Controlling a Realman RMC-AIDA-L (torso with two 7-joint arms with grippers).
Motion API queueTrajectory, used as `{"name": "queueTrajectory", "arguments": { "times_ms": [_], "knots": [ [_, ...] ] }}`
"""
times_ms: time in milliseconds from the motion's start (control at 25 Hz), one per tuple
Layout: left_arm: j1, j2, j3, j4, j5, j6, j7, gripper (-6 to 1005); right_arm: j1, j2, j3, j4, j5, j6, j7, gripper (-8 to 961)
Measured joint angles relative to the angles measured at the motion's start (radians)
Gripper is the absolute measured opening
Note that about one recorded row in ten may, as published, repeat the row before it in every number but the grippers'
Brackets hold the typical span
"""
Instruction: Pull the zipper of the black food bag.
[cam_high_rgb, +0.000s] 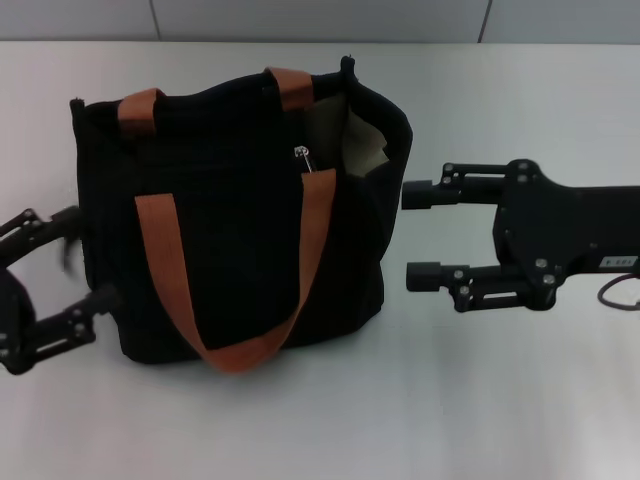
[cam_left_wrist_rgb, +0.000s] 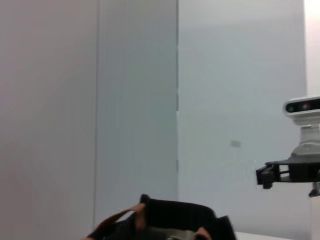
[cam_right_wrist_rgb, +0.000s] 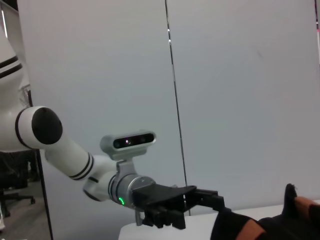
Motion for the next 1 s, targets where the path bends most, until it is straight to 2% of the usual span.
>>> {"name": "queueTrajectory", "arguments": {
  "times_ms": [280, 1000],
  "knots": [
    [-0.032, -0.005, 0.085, 0.01, -0.003, 0.001, -0.012, 810, 0.018, 0.001, -0.001, 0.055, -0.003, 0.011, -0.024, 730],
    [-0.034, -0.024, 0.08, 0.011, -0.003, 0.001, 0.002, 810, 0.017, 0.002, 0.011, 0.063, -0.017, 0.043, -0.026, 730]
  ]
}}
